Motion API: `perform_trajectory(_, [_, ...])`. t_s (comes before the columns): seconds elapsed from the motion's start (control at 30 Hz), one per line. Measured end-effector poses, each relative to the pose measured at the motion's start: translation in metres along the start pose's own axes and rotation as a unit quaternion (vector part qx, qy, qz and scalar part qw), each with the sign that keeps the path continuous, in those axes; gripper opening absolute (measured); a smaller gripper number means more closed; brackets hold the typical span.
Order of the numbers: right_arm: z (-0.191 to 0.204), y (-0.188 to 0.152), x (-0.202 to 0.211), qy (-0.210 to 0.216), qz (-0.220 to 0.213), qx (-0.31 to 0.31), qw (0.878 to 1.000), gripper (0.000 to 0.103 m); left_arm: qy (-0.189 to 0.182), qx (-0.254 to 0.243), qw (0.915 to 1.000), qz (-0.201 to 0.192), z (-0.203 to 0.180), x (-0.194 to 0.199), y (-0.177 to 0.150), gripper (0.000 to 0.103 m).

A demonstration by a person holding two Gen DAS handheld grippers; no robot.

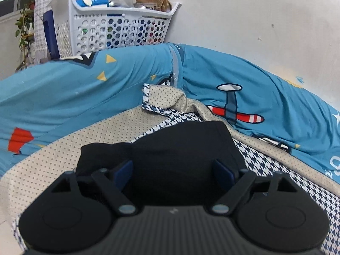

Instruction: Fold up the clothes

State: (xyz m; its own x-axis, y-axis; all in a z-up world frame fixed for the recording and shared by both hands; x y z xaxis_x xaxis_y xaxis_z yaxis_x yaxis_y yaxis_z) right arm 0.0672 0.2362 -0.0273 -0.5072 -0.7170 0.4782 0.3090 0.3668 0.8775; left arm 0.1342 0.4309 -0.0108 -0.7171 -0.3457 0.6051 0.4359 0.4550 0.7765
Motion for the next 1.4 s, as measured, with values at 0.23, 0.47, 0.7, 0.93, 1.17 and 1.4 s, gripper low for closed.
perform_trajectory(0.23, [0.001,0.008,0.021,-0.017,-0.003,-0.011,1.0,0.019,0.011,-0.032,0.9993,0.016,-0.006,0.027,-0.018,0.087])
perform_trajectory(0.47, [0.011,0.006,0.039,-0.024,0.006,-0.023,0.999,0.025,0.015,-0.04,0.9987,0.028,0.0,0.058,-0.04,0.094])
perform_trajectory(0.7, [0.026,-0.005,0.054,-0.03,0.017,-0.022,0.999,0.027,0.02,-0.034,0.9988,0.029,0.014,0.086,-0.055,0.096])
perform_trajectory(0.93, [0.03,-0.015,0.067,-0.04,0.03,-0.032,0.998,0.03,0.025,-0.026,0.9988,0.032,0.024,0.1,-0.066,0.098])
perform_trajectory(1.17, [0.028,-0.017,0.078,-0.057,0.033,-0.043,0.997,0.033,0.024,-0.037,0.9983,0.039,0.022,0.111,-0.08,0.098])
perform_trajectory(1.4, [0.026,-0.018,0.09,-0.068,0.036,-0.057,0.995,0.034,0.021,-0.037,0.9981,0.043,0.022,0.122,-0.092,0.1])
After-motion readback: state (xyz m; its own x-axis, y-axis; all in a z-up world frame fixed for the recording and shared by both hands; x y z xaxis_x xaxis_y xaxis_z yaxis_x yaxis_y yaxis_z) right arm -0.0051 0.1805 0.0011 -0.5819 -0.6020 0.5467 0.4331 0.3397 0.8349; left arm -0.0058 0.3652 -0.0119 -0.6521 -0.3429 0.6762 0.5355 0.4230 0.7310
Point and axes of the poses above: each gripper's, at about its wrist camera, not at the fingertips, and x roughly against the way its jaws point, z to its left, y to its top, the point moved 10 cm from there along -x, roughly the way its jaws point, and after that the axes turned 5 degrees about x, right-handed, at the moved point
